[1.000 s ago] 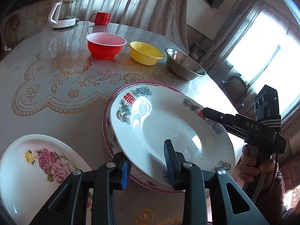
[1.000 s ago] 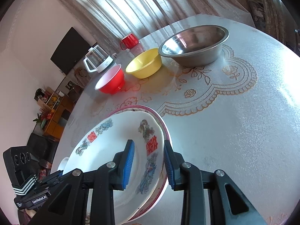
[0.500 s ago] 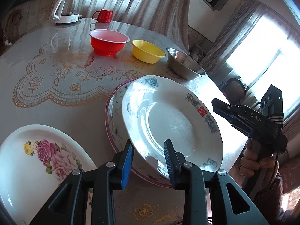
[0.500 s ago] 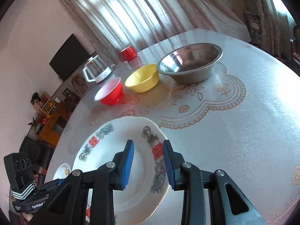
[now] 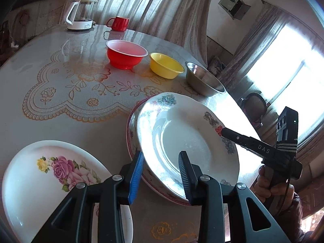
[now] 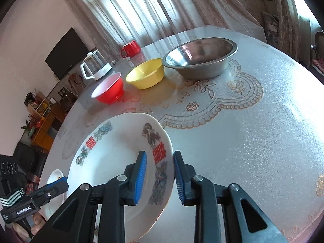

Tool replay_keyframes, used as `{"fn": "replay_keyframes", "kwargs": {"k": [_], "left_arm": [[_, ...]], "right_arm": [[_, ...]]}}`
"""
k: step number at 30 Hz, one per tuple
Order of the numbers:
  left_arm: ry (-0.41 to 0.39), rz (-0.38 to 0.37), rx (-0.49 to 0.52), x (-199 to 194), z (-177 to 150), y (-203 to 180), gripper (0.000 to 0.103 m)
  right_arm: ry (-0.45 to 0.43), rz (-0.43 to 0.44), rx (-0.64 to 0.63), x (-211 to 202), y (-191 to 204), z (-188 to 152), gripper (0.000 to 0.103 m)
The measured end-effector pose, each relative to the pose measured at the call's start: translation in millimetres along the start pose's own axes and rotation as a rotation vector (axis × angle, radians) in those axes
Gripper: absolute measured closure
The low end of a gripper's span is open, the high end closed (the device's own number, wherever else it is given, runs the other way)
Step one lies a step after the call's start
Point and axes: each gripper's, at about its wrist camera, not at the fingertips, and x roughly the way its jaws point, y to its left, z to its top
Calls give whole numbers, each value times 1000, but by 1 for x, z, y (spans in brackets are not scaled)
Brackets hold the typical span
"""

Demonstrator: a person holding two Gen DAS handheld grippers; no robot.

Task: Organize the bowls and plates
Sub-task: 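Lower the red-character plate onto the purple-floral plate and open the left tool, then move the left tool to the pink-rose plate and grip its rim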

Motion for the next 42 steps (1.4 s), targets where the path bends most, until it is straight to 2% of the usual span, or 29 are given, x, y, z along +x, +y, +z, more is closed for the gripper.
{"fn": "replay_keyframes", "kwargs": {"k": [9, 14, 17, 28, 33, 39, 42], "left_arm": [[-12, 40, 25, -3, 0, -2, 64], [-9, 38, 19, -1, -1, -1, 64], [-10, 61, 27, -1, -2, -4, 62], [-17, 136, 46, -2, -5, -4, 59], [-33, 154, 35, -8, -3, -2, 59], [-39, 176, 37, -11, -4, 0, 59], [-42, 171, 18, -15, -4, 5, 55]], "right_arm": [[-3, -40, -87, -2, 12, -3, 79], [-10, -97, -148, 0, 21, -5, 80], [-18, -131, -209, 0, 27, -8, 80], [2, -106, -173, -2, 24, -5, 76], [-36, -94, -122, -12, 21, 1, 74], [-41, -47, -168, -14, 38, 0, 68], [-23, -30, -192, -10, 46, -3, 66]]}}
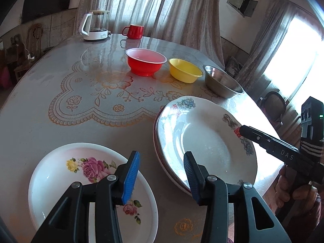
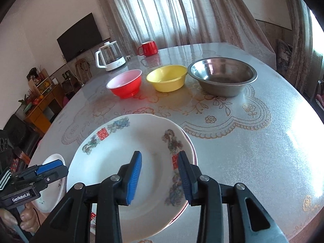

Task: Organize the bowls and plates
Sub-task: 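Move the left tool to the pink-rose plate and grip its rim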

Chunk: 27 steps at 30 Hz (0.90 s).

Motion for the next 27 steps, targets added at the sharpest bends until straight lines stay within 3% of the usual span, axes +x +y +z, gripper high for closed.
{"fn": "replay_keyframes", "kwargs": {"k": [11, 15, 22, 27], "left_arm": [[-47, 61, -84, -19, 0, 34, 55], [-53, 77, -125, -27, -2, 51, 49], [-101, 138, -181, -50, -9, 84, 49], [-124, 182, -208, -65, -22, 107, 49]], "right_arm": [[21, 212, -52, 0, 34, -3, 63], [43, 302, -93, 1, 55, -8, 63], [140, 544, -182, 2, 106, -21, 63], [241, 626, -277, 11, 145, -41, 63]]}}
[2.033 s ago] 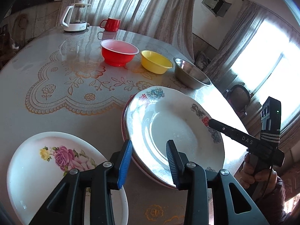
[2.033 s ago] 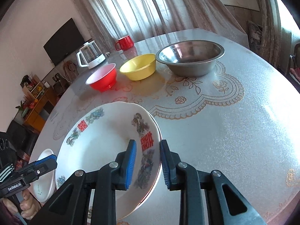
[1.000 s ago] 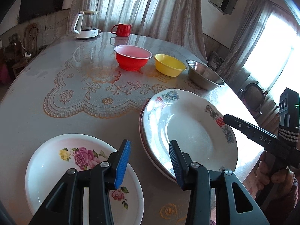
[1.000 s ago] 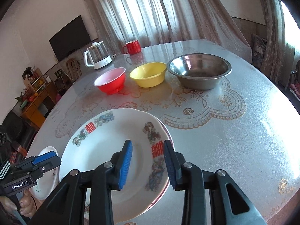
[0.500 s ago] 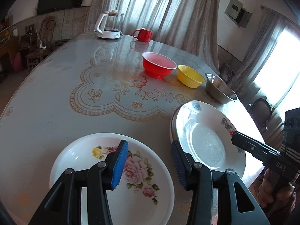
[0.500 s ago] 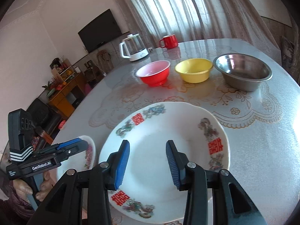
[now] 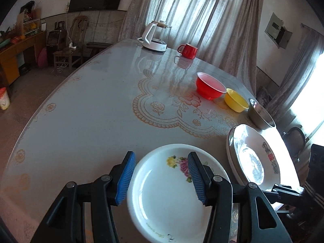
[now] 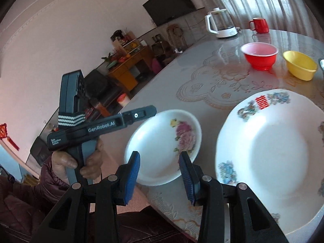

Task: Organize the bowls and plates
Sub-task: 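Move the left tool to the pink-rose plate and grip its rim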

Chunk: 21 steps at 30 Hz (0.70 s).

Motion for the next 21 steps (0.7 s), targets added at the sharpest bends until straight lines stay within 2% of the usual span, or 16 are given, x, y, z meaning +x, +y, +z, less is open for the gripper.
{"fn": "replay_keyframes", "kwargs": {"k": [3, 11, 13, 14, 17, 21], "left_arm": [[4, 20, 8, -2, -8, 10, 49], [61, 2, -5, 9, -26, 21, 51], [70, -8, 2, 13, -29, 20, 56], [74, -8, 8, 14, -30, 19, 57], [79, -28, 18, 18, -33, 16, 69], [52, 9, 24, 19, -35, 17, 70]], "right_arm": [[59, -7, -10, 16, 6, -5, 63], [134, -47, -10, 29, 4, -16, 63], [143, -62, -11, 33, 3, -15, 54], [148, -70, -7, 33, 3, -16, 53], [173, -100, -15, 42, 2, -13, 53], [202, -126, -22, 56, 6, -11, 52]]}}
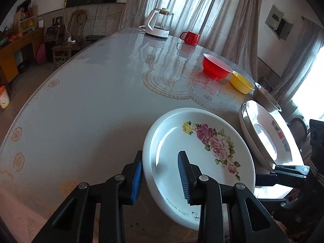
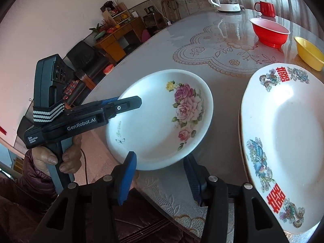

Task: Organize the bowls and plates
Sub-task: 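Move the left tool to the pink-rose plate and grip its rim, then lift the pink-rose plate with the left tool toward the stacked plates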

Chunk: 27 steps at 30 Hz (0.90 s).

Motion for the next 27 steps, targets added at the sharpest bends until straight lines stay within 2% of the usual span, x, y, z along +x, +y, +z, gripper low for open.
{"fn": "replay_keyframes", "kwargs": {"k": [1, 5, 10, 13, 17, 21, 24, 27], "left_arm": [[0, 4, -12, 1, 1, 3, 70], [-8, 8, -36, 1, 5, 13, 70], [-16, 11, -35, 3, 8, 14, 70], [-15, 9, -47, 6, 11, 19, 70], [-22, 29, -71, 8, 19, 25, 70], [-22, 61, -43, 14, 22, 22, 70], [-33, 96, 12, 17, 20, 10, 70], [-55, 145, 47, 18, 16, 4, 70]], "right_arm": [[2, -11, -9, 2, 3, 3, 49], [-47, -65, -48, 1, 10, 16, 49], [-32, -142, -60, 14, 7, 36, 49], [-20, -156, -47, 20, 4, 46, 48], [-18, -187, -28, 26, 0, 58, 48], [-33, -245, -52, 33, -1, 67, 48], [-43, -300, -86, 38, 1, 68, 53], [-66, -382, -144, 40, 2, 65, 67]]}}
